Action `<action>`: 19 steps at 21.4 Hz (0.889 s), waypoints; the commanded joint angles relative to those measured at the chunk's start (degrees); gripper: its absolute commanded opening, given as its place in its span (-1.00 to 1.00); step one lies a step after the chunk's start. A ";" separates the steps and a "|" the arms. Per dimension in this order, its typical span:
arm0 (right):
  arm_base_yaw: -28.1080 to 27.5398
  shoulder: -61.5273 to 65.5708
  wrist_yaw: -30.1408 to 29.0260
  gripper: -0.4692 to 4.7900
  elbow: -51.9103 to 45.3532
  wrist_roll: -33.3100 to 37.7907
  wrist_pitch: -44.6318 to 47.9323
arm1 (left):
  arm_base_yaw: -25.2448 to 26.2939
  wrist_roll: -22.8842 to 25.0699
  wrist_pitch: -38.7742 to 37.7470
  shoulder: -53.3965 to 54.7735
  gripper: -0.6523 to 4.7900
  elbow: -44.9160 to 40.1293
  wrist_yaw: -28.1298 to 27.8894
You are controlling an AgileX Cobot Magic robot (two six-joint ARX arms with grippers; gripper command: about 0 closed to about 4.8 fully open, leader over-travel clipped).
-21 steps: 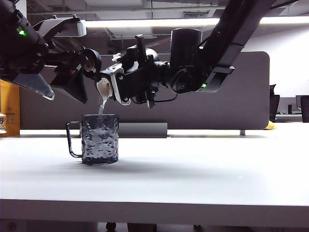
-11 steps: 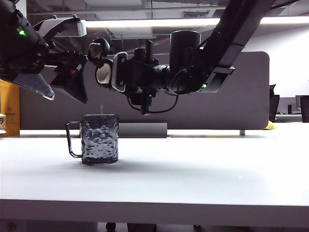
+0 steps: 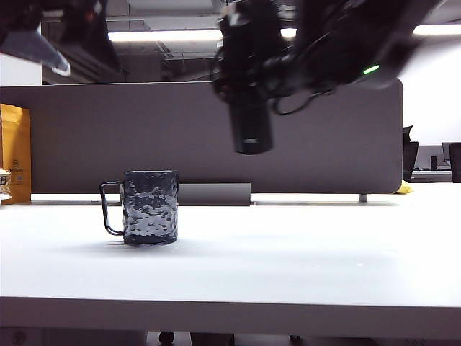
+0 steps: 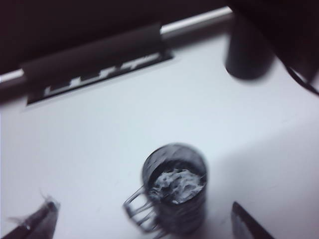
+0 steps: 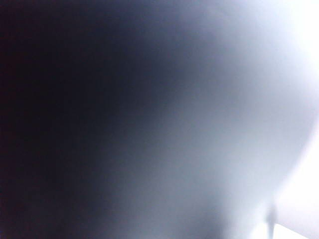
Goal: Pick up the black thermos, pour some water into the cup, then place the black thermos back on the table.
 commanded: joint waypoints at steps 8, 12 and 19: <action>-12.76 -18.34 4.55 -0.46 -35.65 11.52 17.14 | -8.66 -1.68 13.27 7.28 1.00 0.26 9.90; -13.27 -8.61 4.55 -0.47 -35.52 11.80 23.82 | -12.98 -1.70 18.38 15.17 1.00 0.26 10.67; -13.16 -2.58 1.99 -0.47 -35.58 14.36 24.50 | -13.42 -4.31 22.88 18.80 1.00 0.26 14.05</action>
